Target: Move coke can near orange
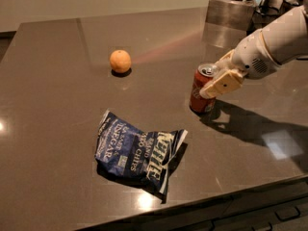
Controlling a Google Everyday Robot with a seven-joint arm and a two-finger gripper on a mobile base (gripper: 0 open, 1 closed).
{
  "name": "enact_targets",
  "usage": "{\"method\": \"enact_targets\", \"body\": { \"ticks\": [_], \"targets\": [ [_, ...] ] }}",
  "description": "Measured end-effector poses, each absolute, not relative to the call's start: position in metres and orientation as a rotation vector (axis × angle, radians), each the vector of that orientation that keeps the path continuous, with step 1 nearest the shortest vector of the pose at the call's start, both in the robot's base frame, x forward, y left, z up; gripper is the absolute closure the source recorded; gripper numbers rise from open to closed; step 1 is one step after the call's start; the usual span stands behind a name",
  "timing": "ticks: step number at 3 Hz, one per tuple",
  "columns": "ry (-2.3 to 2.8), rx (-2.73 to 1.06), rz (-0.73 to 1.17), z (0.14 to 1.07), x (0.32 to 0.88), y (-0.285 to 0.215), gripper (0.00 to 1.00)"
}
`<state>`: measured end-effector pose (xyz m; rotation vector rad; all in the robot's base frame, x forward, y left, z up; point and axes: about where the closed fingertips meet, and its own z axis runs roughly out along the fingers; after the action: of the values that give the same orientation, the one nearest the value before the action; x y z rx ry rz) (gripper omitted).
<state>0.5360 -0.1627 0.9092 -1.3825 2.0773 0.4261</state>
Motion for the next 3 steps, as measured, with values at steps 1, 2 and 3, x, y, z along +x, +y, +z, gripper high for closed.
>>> {"method": "enact_targets", "body": {
  "ticks": [1, 2, 3],
  "targets": [
    [2.063, -1.382, 0.439, 0.915, 0.543, -0.153, 0.80],
    [2.027, -1.409, 0.470, 0.917, 0.556, -0.131, 1.00],
    [1.979, -1.445, 0.509, 0.918, 0.572, -0.101, 1.00]
  ]
}}
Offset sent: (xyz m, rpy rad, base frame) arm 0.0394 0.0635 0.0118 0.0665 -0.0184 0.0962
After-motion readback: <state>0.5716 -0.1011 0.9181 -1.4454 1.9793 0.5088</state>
